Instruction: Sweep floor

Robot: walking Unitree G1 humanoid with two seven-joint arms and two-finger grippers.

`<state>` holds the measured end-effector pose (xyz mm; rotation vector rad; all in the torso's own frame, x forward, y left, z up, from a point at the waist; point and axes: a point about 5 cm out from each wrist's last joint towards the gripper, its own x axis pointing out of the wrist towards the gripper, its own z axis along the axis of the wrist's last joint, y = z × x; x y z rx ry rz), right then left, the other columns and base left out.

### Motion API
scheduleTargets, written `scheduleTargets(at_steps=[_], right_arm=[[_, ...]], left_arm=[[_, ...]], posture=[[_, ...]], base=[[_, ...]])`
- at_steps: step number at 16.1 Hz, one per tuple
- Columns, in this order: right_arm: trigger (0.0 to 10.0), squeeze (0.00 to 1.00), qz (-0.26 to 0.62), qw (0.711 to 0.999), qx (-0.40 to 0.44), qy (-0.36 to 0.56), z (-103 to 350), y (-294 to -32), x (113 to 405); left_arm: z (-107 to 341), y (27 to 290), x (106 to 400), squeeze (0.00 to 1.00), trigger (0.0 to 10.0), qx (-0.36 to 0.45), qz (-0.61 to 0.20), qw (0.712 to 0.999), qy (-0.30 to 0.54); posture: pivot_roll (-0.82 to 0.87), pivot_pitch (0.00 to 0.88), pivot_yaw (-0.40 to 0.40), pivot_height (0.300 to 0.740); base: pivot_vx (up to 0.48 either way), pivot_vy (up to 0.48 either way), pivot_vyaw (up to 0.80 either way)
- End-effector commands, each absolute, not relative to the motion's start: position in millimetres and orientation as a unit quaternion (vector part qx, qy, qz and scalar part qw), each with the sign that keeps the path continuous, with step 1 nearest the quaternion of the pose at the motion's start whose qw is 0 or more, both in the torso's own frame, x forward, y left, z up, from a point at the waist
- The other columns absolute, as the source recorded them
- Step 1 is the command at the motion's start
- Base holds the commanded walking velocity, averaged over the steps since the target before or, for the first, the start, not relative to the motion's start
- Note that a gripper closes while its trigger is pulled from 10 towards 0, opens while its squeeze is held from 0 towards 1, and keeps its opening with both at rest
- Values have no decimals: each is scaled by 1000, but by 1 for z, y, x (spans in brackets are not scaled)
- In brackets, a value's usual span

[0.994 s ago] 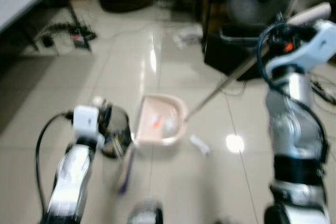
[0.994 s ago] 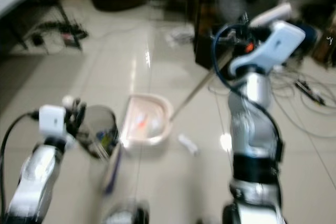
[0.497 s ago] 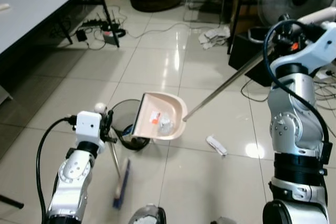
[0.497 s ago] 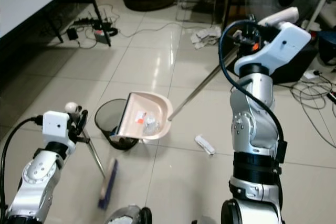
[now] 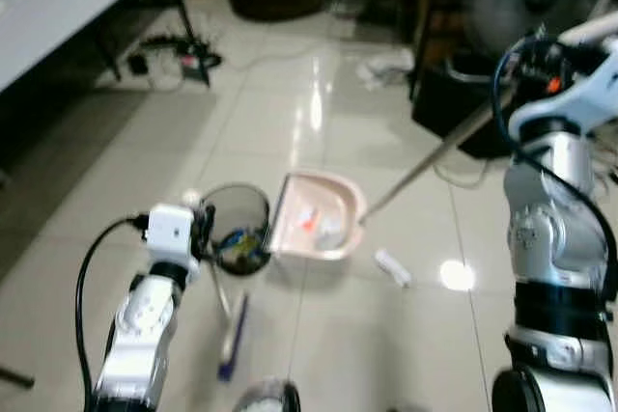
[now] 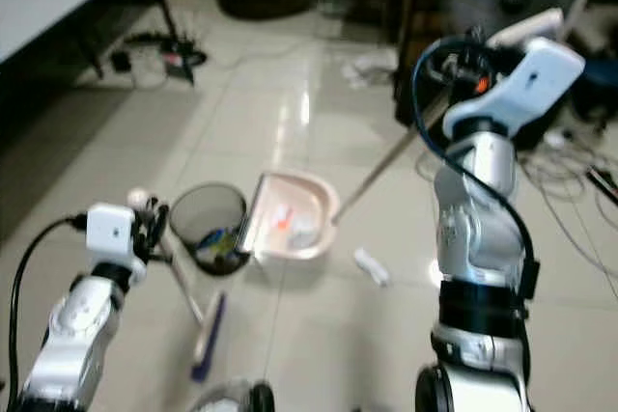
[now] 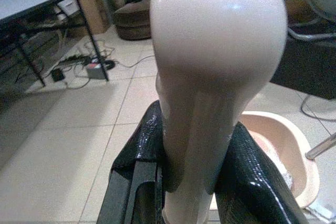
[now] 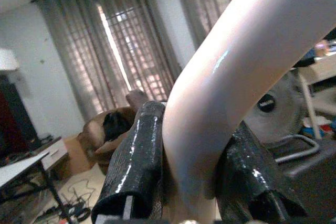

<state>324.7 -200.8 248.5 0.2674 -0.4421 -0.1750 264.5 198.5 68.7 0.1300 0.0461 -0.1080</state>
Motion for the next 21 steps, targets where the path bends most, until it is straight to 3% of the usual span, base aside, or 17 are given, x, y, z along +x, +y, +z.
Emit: scheduleTargets(at_steps=[1,18,21], right_arm=[[10000,0,-62,957,148,-242,263,-190,327],[10000,0,-76,952,177,-238,256,-197,331],[10000,0,-73,953,179,-232,254,-197,332]], left_arm=[[80,201,268,0,10000,76,-48,996,-3],[83,198,273,0,10000,84,-57,995,-5],[83,199,271,0,10000,85,-54,995,-4]], posture=[[10,24,71,740],[27,38,72,740],[31,38,70,740]], base=[[398,0,563],[418,0,0],[410,0,644]])
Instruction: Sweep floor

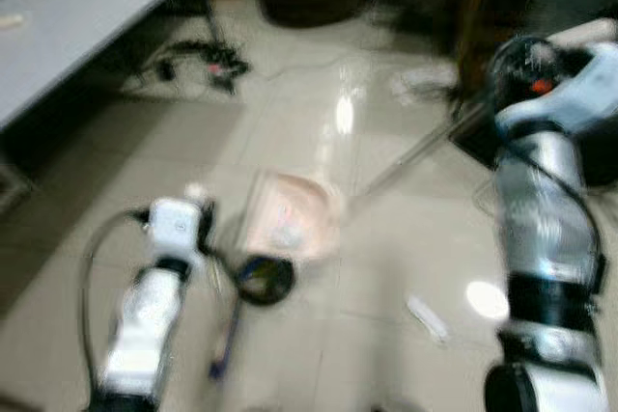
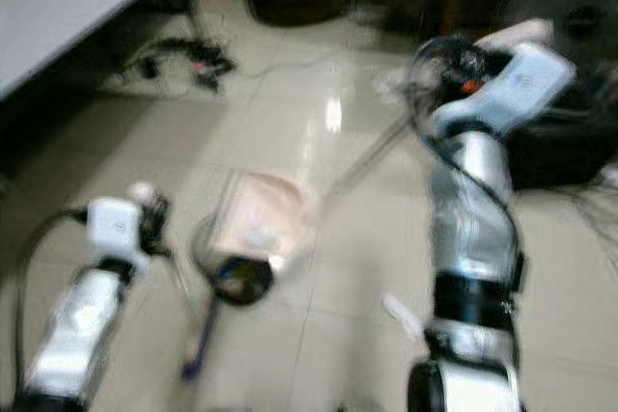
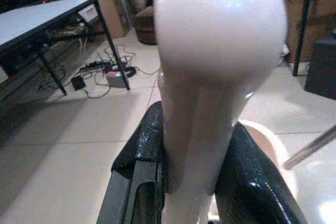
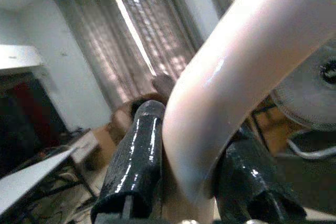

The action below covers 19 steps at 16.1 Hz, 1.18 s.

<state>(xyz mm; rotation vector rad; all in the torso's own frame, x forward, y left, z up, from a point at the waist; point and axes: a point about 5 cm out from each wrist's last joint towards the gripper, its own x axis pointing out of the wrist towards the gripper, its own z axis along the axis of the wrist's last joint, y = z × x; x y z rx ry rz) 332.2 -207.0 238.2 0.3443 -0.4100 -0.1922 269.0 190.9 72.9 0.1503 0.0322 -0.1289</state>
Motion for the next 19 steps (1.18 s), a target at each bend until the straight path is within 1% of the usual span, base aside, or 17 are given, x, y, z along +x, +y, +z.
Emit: scheduleTargets(at_steps=[1,7,11,16,19], right_arm=[[10000,0,-75,952,184,-234,254,-197,332],[10000,0,-72,948,206,-230,250,-198,332],[10000,0,-71,947,209,-231,249,-198,332],[10000,0,-73,947,211,-230,246,-198,334],[10000,0,-55,949,188,-245,247,-195,335]], left_arm=[[83,199,270,0,10000,85,-53,995,-4],[81,206,269,0,10000,96,-41,995,7],[80,211,270,0,10000,116,-29,993,11],[81,215,270,0,10000,117,-17,993,12],[81,217,270,0,10000,120,-15,993,13]], posture=[[32,38,70,740],[39,36,73,740],[52,35,72,740],[65,38,70,740],[67,39,68,740]], base=[[409,0,0],[374,0,0],[0,0,0],[0,0,0],[0,0,0]])
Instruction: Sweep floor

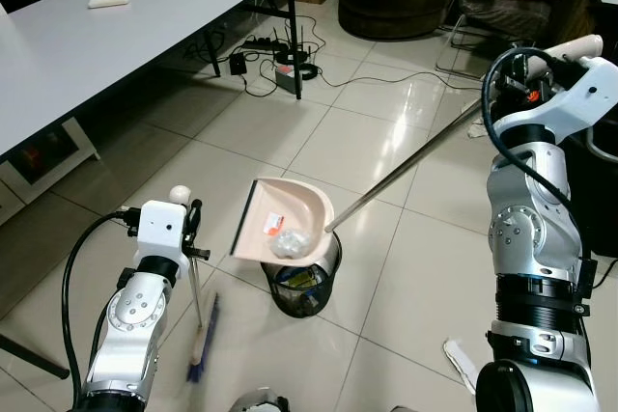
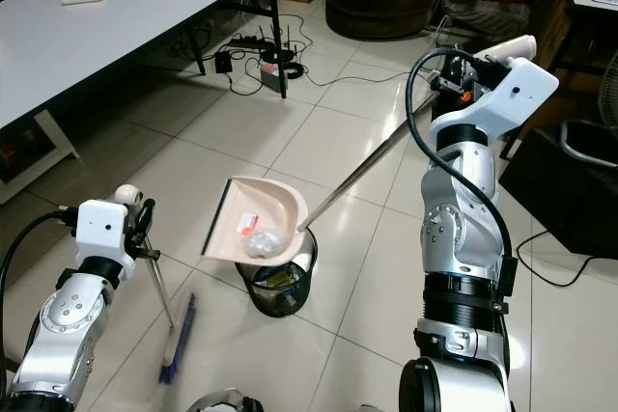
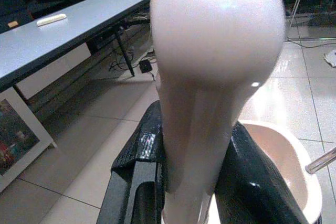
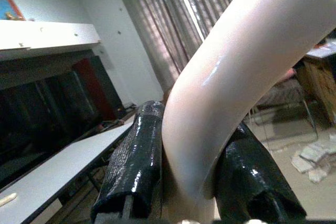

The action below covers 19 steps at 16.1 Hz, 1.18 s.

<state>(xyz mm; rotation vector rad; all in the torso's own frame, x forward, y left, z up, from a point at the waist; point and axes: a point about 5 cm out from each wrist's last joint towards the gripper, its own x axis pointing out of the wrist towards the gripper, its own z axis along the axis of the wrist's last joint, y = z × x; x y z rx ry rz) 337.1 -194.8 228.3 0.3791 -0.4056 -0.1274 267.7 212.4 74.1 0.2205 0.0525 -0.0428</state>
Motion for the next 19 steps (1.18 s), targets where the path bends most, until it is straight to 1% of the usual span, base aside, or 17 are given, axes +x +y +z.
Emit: scheduleTargets(at_steps=[1,3,4,6,8,9,10,11,12,14,17,18,19], right_arm=[[10000,0,-42,950,181,-253,247,-192,335],[10000,0,-19,952,150,-265,248,-186,335],[10000,0,13,955,100,-278,249,-175,335],[10000,0,55,953,54,-293,251,-160,334],[10000,0,109,945,5,-308,250,-139,332],[10000,0,127,938,-6,-322,251,-131,330],[10000,0,135,935,-9,-329,251,-128,329],[10000,0,157,928,-24,-337,249,-118,326],[10000,0,190,921,-45,-336,242,-101,323],[10000,0,208,920,-55,-329,236,-90,321],[10000,0,208,920,-55,-329,236,-90,321],[10000,0,238,911,-83,-325,225,-76,313],[10000,0,271,899,-112,-325,215,-62,305]], left_arm=[[80,217,270,0,10000,122,-16,992,15],[79,216,270,0,10000,125,-19,992,17],[79,216,271,0,10000,127,-19,992,18],[78,216,270,0,10000,128,-20,991,18],[77,213,269,0,10000,131,-25,991,20],[76,212,269,0,10000,131,-26,991,20],[76,212,269,0,10000,131,-26,991,19],[76,211,269,0,10000,134,-29,990,19],[76,211,268,0,10000,135,-29,990,20],[75,212,267,0,10000,136,-30,990,23],[75,212,267,0,10000,136,-30,990,23],[73,209,268,0,10000,138,-34,990,25],[73,206,271,0,10000,135,-34,990,20]], posture=[[67,40,69,740],[69,40,72,740],[69,41,74,740],[66,42,72,740],[69,44,71,740],[71,47,70,740],[72,46,67,740],[73,48,67,740],[75,50,68,740],[71,48,70,740],[71,48,70,740],[70,25,56,740],[71,24,54,740]], base=[[0,0,0],[0,0,0],[0,0,0],[0,0,0],[0,0,0],[0,0,0],[0,0,0],[0,0,0],[0,0,0],[0,0,0],[0,0,0],[0,0,0],[0,0,0]])
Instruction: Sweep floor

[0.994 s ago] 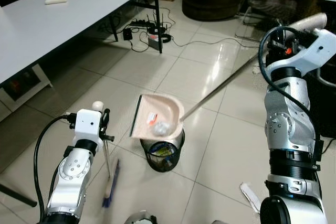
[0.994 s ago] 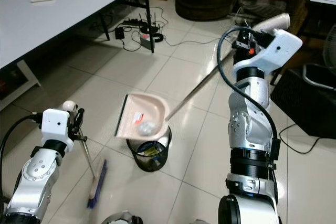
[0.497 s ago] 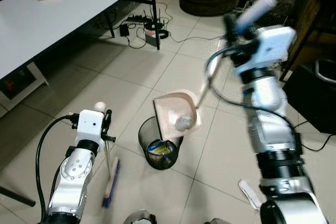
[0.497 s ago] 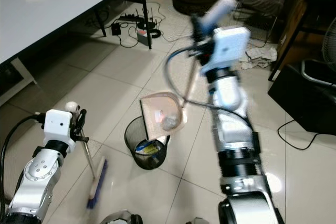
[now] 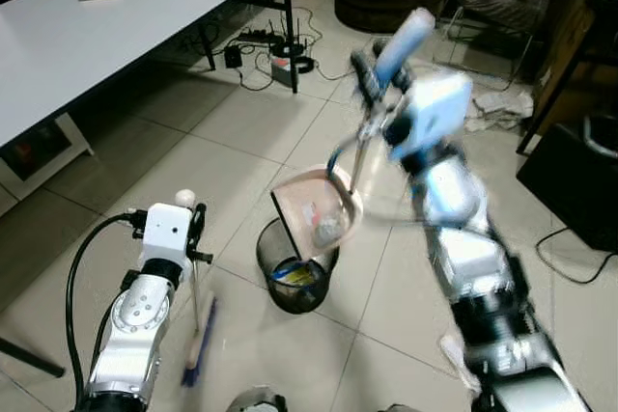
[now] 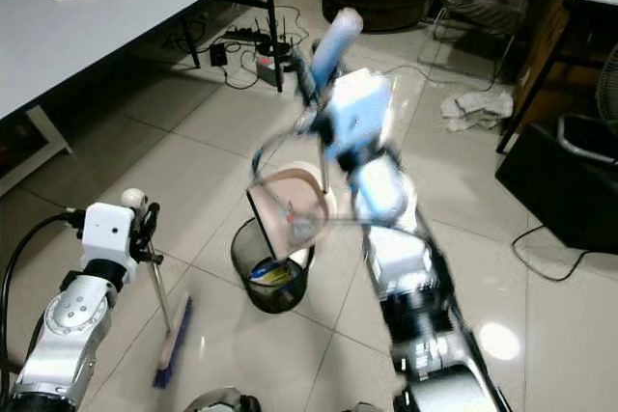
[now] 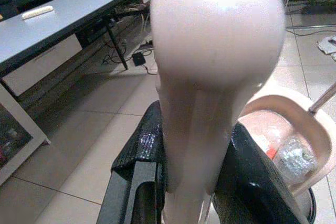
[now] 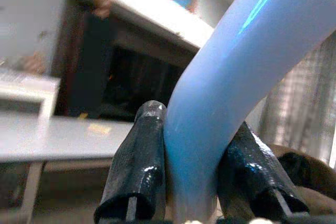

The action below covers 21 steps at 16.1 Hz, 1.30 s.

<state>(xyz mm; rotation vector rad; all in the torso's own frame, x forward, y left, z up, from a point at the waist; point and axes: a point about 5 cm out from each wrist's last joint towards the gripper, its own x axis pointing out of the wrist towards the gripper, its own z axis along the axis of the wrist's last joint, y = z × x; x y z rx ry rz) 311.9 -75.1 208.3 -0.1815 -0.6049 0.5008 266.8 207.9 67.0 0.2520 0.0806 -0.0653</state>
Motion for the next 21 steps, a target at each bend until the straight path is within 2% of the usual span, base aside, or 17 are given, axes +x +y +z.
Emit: scheduleTargets(at_steps=[1,3,11,17,19,21], right_arm=[[10000,0,280,893,-126,-329,213,-59,303],[10000,0,301,875,-168,-341,208,-52,301],[10000,0,296,865,-123,-386,223,-50,297],[10000,0,335,840,-149,-401,231,-44,292],[10000,0,295,837,-234,-398,240,-58,301],[10000,0,174,877,-218,-391,261,-99,318]], left_arm=[[74,205,272,0,10000,135,-34,990,19],[74,203,274,0,10000,139,-39,989,15],[73,199,277,0,10000,139,-44,989,10],[72,196,280,0,10000,133,-46,990,8],[70,193,283,0,10000,127,-59,990,17],[66,190,286,0,10000,129,-75,988,30]], posture=[[72,19,50,740],[66,7,56,740],[45,0,52,740],[22,0,57,740],[-2,0,68,740],[-13,0,72,740]], base=[[0,0,0],[0,0,0],[0,0,0],[0,0,0],[0,0,0],[0,0,0]])
